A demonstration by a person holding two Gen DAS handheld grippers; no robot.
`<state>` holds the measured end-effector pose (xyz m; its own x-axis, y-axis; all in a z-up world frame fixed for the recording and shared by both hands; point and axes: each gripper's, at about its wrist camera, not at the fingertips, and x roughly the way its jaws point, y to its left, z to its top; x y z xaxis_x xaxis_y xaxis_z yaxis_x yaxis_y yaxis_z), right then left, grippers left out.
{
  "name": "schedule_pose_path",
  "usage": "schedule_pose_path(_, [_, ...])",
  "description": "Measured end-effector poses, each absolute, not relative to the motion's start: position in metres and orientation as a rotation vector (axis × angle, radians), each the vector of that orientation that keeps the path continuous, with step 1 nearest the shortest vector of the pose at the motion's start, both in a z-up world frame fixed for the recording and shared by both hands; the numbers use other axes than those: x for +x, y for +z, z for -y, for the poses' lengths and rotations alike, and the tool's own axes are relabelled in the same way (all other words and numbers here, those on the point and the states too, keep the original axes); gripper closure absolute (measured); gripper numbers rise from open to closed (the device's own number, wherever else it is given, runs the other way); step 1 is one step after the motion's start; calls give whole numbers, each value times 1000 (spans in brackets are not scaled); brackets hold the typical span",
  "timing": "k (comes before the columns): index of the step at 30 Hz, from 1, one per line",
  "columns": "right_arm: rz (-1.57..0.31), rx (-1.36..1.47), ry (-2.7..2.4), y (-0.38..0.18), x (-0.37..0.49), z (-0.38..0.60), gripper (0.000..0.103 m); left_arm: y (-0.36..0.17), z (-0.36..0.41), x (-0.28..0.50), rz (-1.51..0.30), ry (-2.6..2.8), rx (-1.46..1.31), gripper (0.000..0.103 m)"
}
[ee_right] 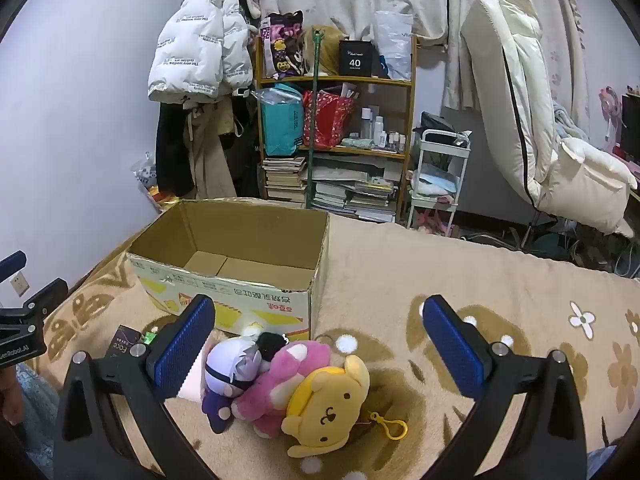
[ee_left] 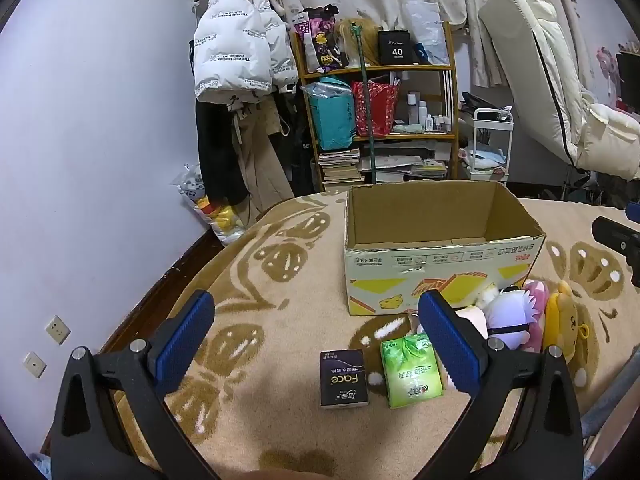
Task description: Organize soft objects
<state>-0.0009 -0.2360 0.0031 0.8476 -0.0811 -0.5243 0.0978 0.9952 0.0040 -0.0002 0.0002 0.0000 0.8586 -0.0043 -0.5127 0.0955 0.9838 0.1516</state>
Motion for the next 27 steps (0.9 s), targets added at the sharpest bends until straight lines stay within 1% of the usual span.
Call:
schedule_pose_path(21, [-553, 30, -96, 4, -1, 236, 0, 0, -1, 0, -540, -50, 179, 2])
schedule_pose_path(27, [-553, 29, -95, 4, -2, 237, 0, 7, 0, 0, -538, -52, 181, 2])
